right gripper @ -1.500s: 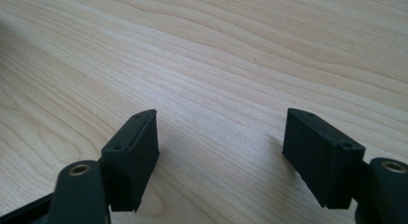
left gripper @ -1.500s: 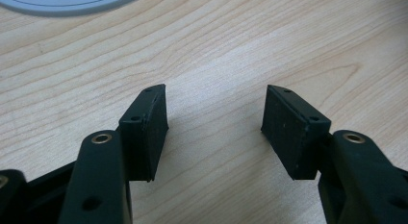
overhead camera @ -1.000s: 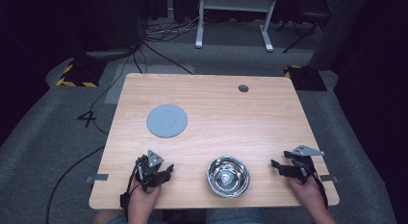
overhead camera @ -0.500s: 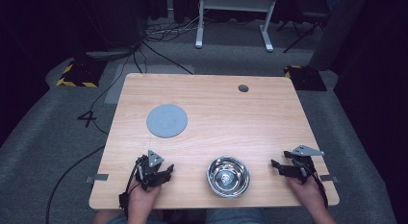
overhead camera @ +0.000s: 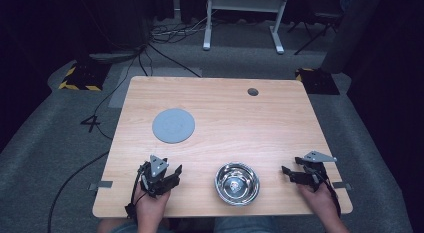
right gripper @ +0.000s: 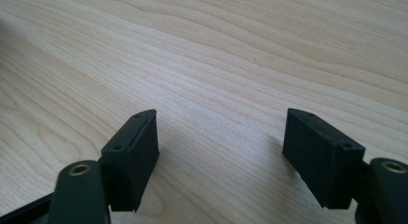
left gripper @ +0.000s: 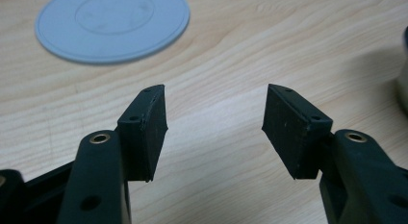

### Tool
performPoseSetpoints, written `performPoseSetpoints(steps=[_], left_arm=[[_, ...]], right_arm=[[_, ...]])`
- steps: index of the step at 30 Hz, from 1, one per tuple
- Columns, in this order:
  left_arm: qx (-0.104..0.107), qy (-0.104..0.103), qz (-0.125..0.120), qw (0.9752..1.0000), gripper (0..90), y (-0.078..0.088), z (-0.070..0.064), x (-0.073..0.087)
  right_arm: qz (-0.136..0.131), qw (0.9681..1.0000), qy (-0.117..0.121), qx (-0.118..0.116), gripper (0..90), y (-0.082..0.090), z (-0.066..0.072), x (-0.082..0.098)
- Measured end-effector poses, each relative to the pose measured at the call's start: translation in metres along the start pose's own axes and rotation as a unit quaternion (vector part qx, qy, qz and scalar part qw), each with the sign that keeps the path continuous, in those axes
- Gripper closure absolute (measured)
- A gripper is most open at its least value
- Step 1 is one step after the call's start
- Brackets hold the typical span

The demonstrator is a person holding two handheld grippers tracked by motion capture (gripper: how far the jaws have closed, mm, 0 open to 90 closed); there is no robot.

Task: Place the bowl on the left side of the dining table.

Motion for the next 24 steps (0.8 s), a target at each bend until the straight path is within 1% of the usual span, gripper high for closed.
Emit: performPoseSetpoints(steps=[2,3,4,5,7,8,11,15,16,18,21,22,24], left_arm=[[0.0,0.007,-0.011,0.9999,41.4,0.003,-0.003,-0.005],[0.0,0.007,-0.011,0.9999,41.4,0.003,-0.003,-0.005],[-0.002,0.017,-0.009,0.9998,41.4,0.005,-0.006,-0.009],[-0.004,0.02,-0.003,0.9998,41.4,0.007,-0.006,-0.011],[-0.011,0.024,-0.007,0.9996,41.6,0.009,-0.008,-0.015],[-0.011,0.024,-0.007,0.9996,41.8,0.009,-0.008,-0.015],[-0.008,0.043,-0.015,0.9989,41.9,0.014,-0.013,-0.024],[-0.006,0.041,-0.021,0.9989,41.9,0.018,-0.016,-0.03],[-0.004,0.04,-0.026,0.9988,41.9,0.019,-0.019,-0.034],[-0.004,0.036,-0.027,0.999,41.9,0.019,-0.022,-0.037],[0.001,0.038,-0.028,0.9989,42.6,0.018,-0.026,-0.04],[0.006,0.043,-0.023,0.9988,42.6,0.015,-0.029,-0.043],[0.017,0.046,-0.019,0.9986,43.0,0.011,-0.032,-0.045]], right_arm=[[0.0,1.0,0.0,0.0,28.3,0.0,0.0,0.0],[0.0,1.0,0.0,0.0,28.3,0.0,0.0,0.0],[0.0,1.0,0.0,0.0,28.3,0.0,0.0,0.0],[0.0,1.0,0.0,0.0,28.3,0.0,0.0,0.0],[0.0,1.0,0.0,0.0,28.3,0.0,0.0,0.0],[0.0,1.0,0.0,0.0,28.3,0.0,0.0,0.0],[0.0,1.0,0.0,0.0,28.3,0.0,0.0,0.0],[0.0,1.0,0.0,0.0,28.3,0.0,0.0,0.0],[0.0,1.0,0.0,0.0,28.4,0.0,0.0,0.0],[0.0,1.0,0.0,0.0,28.4,0.0,0.0,0.0],[0.0,1.0,0.0,0.0,28.4,0.0,0.0,0.0],[0.0,1.0,0.0,0.0,28.4,0.0,0.0,0.0],[0.0,1.0,0.0,0.0,28.4,0.0,0.0,0.0]])
Point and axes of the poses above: each handheld gripper's, and its own axes: y roughly backward along the jaws, x roughly out of its underside, z roughly to its left, the point moved 4 cm from there along -y, roughly forward along the jaws, and after that the axes turned 9 degrees about -z, right-handed, at the moved point
